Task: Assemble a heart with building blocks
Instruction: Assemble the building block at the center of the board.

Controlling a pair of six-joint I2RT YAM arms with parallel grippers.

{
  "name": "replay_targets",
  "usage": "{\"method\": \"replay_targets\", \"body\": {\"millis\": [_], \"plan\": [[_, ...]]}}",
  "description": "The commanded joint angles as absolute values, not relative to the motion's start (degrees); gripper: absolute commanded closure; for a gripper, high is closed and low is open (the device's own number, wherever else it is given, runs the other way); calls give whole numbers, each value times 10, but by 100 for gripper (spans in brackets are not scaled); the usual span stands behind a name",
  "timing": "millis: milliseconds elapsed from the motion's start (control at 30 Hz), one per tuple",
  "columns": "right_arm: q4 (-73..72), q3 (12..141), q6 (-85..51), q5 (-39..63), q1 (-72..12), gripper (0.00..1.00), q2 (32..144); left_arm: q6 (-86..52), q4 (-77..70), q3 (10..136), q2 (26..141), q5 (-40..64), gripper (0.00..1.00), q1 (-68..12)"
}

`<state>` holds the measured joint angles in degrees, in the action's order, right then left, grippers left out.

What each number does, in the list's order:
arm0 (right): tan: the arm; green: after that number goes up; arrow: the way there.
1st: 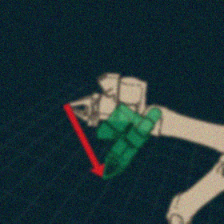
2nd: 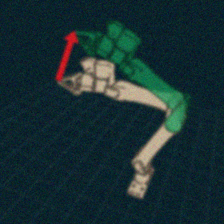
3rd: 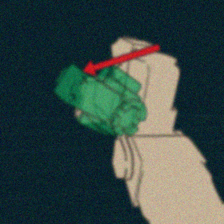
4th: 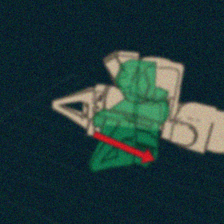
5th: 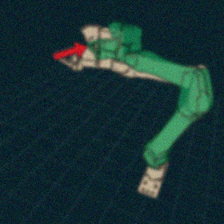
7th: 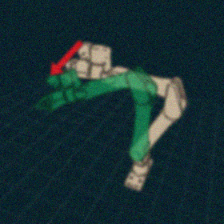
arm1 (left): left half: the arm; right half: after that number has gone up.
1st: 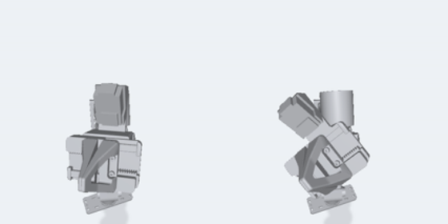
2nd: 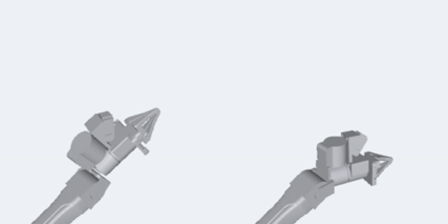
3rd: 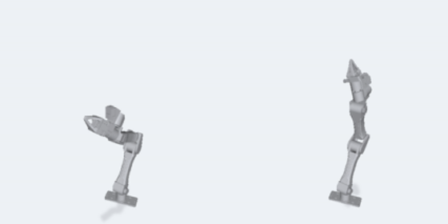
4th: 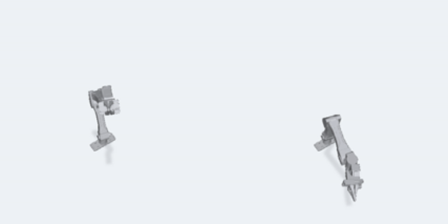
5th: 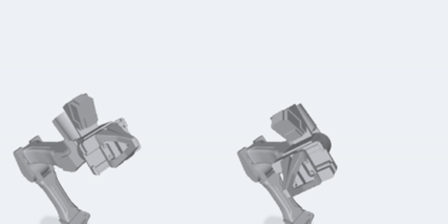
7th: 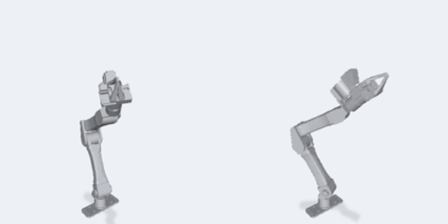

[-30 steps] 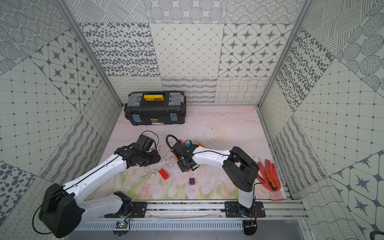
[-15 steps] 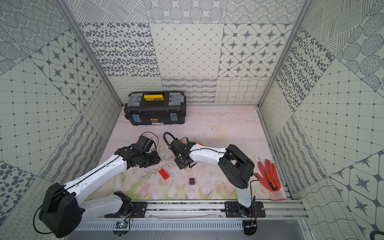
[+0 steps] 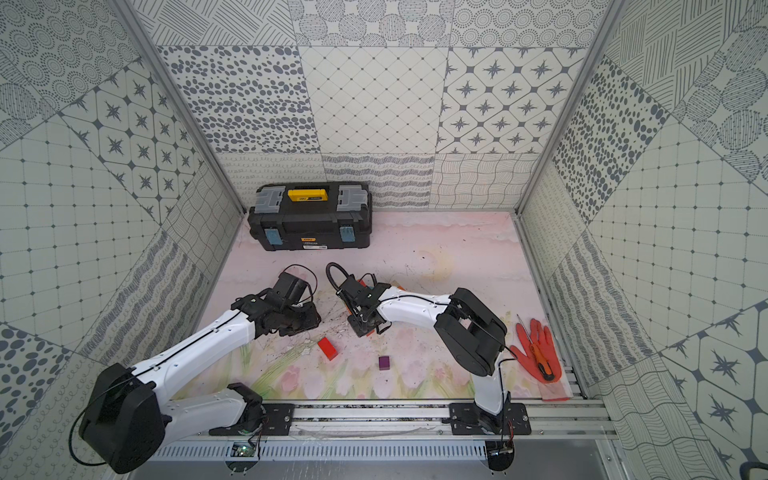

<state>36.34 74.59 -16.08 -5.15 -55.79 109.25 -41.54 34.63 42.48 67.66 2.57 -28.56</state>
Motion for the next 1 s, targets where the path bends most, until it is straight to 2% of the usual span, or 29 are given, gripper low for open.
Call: {"method": "replay_targets", "body": {"millis": [0,400,433,533,767,967], "plan": [[346,754,-157,-48,-556,73,1112,-415,336,423,680,31,54,-284],[342,757,-156,-53,-556,72,1117,-416,334,418,680,32,54,-282],[343,757,-155,-51,-556,68,1117,-416,333,418,681,33,54,-282],[337,748,-158,-53,-556,46,1109,-416,335,419,681,33,54,-282],[329,728,-160,-42,-558,31,1063,-427,358,426,680,34,53,-282],[346,710,-174,-75,-562,27,995,-449,378,431,684,51,52,-316]]}}
